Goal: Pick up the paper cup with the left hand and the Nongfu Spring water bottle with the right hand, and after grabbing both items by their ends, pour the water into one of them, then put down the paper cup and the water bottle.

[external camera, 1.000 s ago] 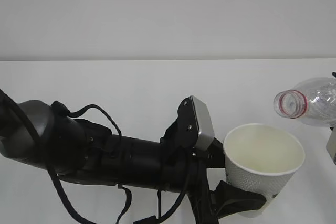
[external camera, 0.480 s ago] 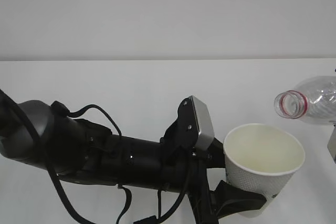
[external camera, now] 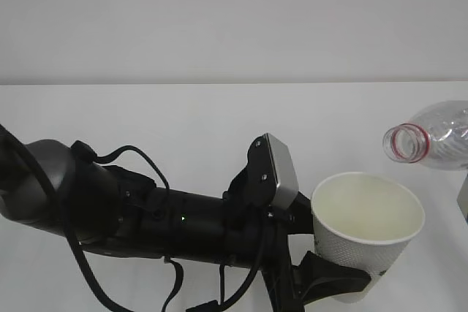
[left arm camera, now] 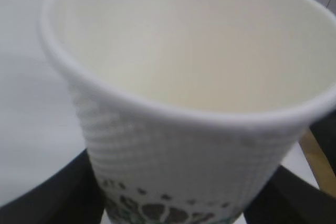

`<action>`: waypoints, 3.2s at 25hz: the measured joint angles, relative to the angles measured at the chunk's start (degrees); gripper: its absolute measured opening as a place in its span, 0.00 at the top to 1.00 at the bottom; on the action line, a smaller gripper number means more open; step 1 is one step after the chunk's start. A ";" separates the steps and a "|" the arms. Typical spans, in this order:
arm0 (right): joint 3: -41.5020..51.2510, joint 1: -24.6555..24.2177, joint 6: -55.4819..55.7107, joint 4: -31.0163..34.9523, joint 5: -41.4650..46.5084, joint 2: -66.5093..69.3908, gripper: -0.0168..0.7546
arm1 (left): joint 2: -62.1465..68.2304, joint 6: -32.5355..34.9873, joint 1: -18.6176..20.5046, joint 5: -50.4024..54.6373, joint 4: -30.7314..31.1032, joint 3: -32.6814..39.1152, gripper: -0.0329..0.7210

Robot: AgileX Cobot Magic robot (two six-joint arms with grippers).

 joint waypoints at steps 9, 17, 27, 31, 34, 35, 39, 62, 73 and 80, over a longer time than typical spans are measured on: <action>0.00 0.00 -1.88 0.13 -0.94 0.00 0.35 | 0.00 0.00 0.00 0.00 -0.11 0.00 0.27; 0.00 0.00 -3.91 0.13 -1.12 0.00 0.35 | 0.00 0.00 0.00 -0.15 -0.11 0.00 0.27; 0.00 0.00 -4.72 0.13 -1.12 0.00 0.35 | 0.00 0.00 0.00 -0.35 -0.11 0.00 0.27; 0.00 0.00 -5.63 0.13 -1.12 0.00 0.35 | 0.00 0.00 0.00 -0.35 -0.11 0.00 0.27; 0.00 0.00 -6.27 0.13 -1.12 0.00 0.35 | 0.00 0.00 0.00 -0.35 -0.11 0.00 0.27; 0.00 0.00 -6.40 0.13 -1.12 0.00 0.35 | 0.00 0.00 0.00 -0.35 -0.11 0.00 0.27; 0.00 0.00 -6.92 0.13 -1.12 0.00 0.35 | 0.00 0.00 0.00 -0.35 -0.11 0.00 0.27; 0.00 0.00 -9.54 0.13 -1.12 0.00 0.35 | 0.00 0.00 0.00 -0.84 -0.11 0.00 0.27; 0.00 0.00 -9.90 0.13 -1.39 0.00 0.35 | 0.00 0.00 0.00 -0.84 -0.11 0.00 0.27; 0.00 0.00 -10.01 0.13 -1.52 0.00 0.35 | 0.00 0.00 0.00 -0.84 -0.11 0.00 0.27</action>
